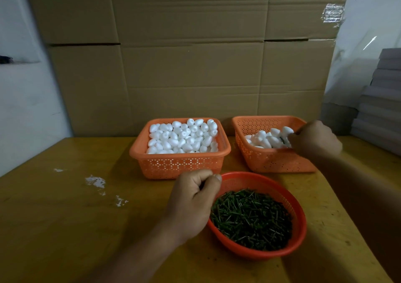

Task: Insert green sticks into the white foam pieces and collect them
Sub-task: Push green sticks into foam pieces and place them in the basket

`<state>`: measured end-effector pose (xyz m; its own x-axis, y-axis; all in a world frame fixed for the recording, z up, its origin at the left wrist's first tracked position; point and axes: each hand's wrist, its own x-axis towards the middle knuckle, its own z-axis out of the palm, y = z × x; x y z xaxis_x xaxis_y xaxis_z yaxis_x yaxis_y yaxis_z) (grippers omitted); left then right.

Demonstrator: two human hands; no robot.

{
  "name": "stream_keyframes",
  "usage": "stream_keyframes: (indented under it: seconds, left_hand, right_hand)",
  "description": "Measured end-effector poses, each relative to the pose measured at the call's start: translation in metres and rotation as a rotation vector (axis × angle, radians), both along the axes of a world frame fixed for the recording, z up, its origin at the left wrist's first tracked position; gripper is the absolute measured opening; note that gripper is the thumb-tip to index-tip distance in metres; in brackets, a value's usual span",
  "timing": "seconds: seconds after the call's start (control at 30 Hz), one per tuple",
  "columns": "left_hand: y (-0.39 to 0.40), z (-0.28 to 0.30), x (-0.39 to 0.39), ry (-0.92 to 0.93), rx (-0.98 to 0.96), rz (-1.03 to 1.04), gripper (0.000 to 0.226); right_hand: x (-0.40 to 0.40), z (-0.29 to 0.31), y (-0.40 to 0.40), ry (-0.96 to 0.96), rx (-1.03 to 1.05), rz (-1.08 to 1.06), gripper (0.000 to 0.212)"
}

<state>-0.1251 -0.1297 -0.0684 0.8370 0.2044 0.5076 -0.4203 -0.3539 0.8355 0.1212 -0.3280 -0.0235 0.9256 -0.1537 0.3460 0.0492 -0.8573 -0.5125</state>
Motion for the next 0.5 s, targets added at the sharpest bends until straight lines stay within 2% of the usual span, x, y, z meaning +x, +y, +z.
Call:
stream_keyframes:
  seconds: [0.13,0.5]
  left_hand:
    - [0.0022,0.001,-0.0002,0.004,-0.018,0.01,0.038]
    - [0.0028,0.0038,-0.0015,0.001,-0.032,-0.021,0.021]
  right_hand:
    - [0.0039,0.0035,0.0053,0.036,-0.048,-0.014,0.042]
    - [0.0023,0.0063,0.0024,0.103,-0.052,0.028,0.031]
